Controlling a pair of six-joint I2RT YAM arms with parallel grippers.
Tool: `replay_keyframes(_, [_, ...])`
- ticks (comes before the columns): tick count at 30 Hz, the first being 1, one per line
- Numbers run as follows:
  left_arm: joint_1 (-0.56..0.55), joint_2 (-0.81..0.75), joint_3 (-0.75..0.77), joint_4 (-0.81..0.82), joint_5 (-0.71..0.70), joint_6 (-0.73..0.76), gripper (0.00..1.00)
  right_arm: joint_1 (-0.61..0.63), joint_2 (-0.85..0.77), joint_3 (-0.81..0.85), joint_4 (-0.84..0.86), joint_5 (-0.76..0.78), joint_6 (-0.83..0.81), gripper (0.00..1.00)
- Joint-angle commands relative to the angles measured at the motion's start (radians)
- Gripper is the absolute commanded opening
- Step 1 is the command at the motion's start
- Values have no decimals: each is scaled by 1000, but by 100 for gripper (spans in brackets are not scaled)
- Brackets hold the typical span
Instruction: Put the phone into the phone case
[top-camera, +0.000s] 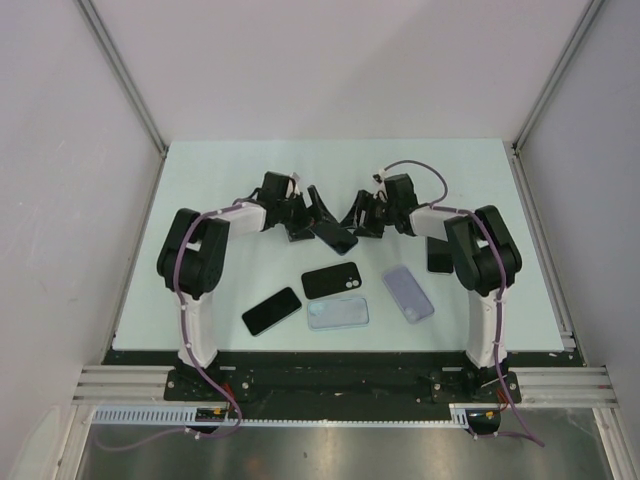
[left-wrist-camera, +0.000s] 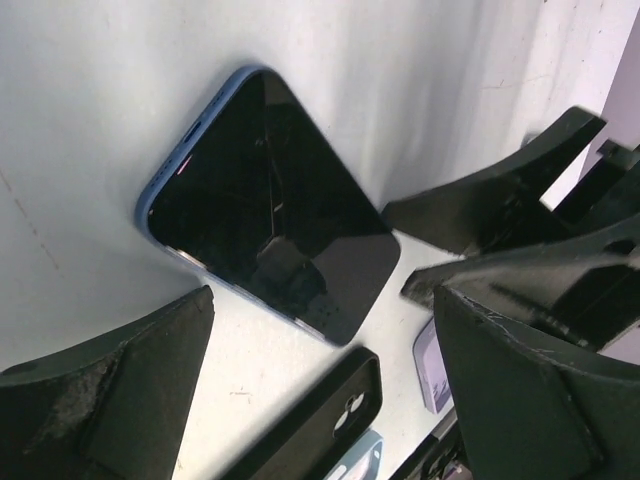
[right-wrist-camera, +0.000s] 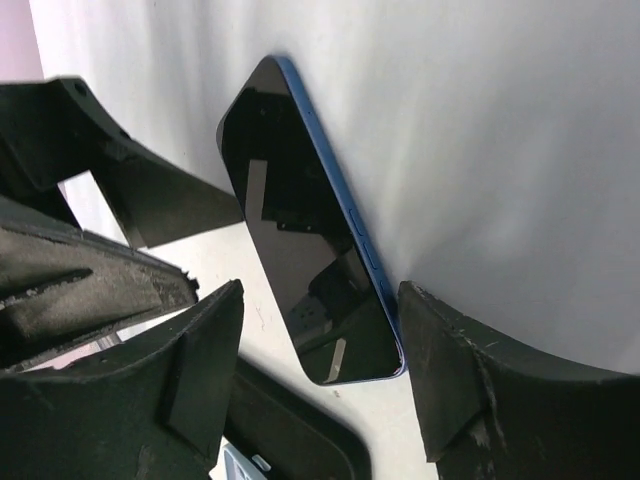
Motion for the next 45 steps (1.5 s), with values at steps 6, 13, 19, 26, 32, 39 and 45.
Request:
replay_keyframes(6, [-29, 58, 51, -8, -57, 11, 96, 108, 13, -46, -55, -18, 3, 62])
replay_keyframes(13, [-86, 78, 88, 31, 18, -2, 90, 157, -45, -197, 137, 39, 131, 61])
replay_keyframes(19, [-144, 84, 105, 69, 60, -21, 84, 187, -61, -273, 296, 88, 226, 61])
replay_keyframes(26, [-108, 19, 68, 78, 40, 1, 86, 191, -137, -303, 313, 113, 224, 63])
replay_keyframes(32, [-29, -123, 18, 78, 26, 42, 90, 174, -252, -305, 228, 131, 175, 65])
replay_keyframes(39, [66, -332, -146, 78, 43, 74, 95, 110, -387, -305, 117, 139, 108, 67])
replay_keyframes(45, [139, -488, -367, 78, 95, 53, 95, 32, -438, -317, 8, 139, 20, 68])
